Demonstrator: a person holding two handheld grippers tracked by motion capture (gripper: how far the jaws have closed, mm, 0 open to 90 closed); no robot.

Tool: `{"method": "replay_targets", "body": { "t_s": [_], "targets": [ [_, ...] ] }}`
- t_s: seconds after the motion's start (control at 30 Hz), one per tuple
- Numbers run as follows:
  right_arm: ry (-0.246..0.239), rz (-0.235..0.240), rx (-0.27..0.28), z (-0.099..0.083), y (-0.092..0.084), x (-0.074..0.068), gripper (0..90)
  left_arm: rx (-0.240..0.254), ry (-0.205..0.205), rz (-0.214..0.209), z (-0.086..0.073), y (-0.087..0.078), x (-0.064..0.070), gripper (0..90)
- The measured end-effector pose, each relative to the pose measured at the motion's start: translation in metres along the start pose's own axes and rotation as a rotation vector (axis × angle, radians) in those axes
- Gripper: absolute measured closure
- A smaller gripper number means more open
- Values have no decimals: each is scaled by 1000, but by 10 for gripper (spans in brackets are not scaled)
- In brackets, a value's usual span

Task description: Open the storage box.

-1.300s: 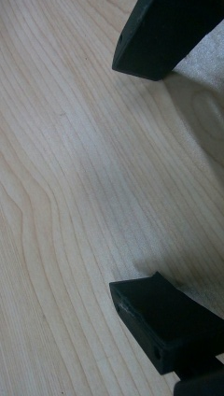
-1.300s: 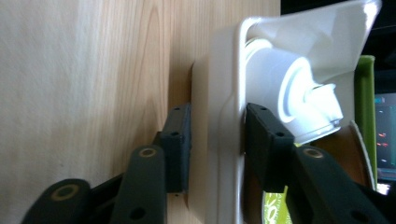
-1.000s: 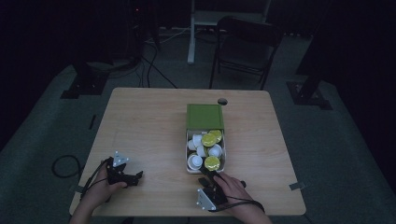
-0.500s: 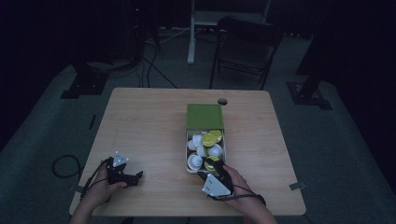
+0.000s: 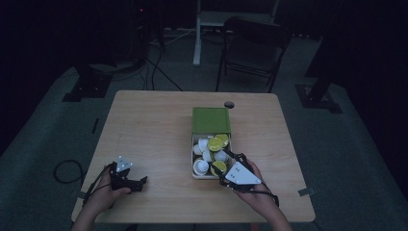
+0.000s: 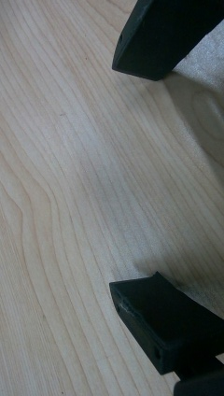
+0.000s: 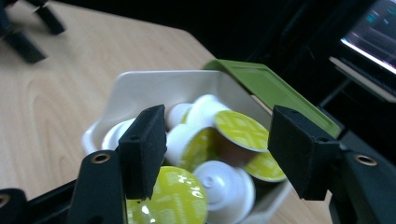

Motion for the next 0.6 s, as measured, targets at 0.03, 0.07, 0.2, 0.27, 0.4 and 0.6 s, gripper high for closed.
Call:
{"method": "replay_targets", "body": {
  "t_s": [0.03,0.07,0.2,0.27,0.4,0.6],
  "targets": [
    [18,-11,2,-1,-1,4,367,0,0,0,0,0,0,0],
    [28,-21,3,-2,-1,7,367,0,0,0,0,0,0,0],
    [100,-55,14,-5,-5,20,360,0,0,0,0,0,0,0],
    [122,-70,20,-6,-6,25,358,0,0,0,0,0,0,0],
    [178,-99,31,-9,-11,36,355,1,0,0,0,0,0,0],
    [242,-150,29,-20,-17,54,347,1,-1,0,0,0,0,0]
  ]
}}
Point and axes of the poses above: each handheld gripper's, and its own axes: y roughly forward along the jaws, z roughly out of its top, x roughly to its right, the point moved 9 cm from there along y, roughly forward along the jaws, and after that the axes turned 1 degree about x, right-handed, at the moved point
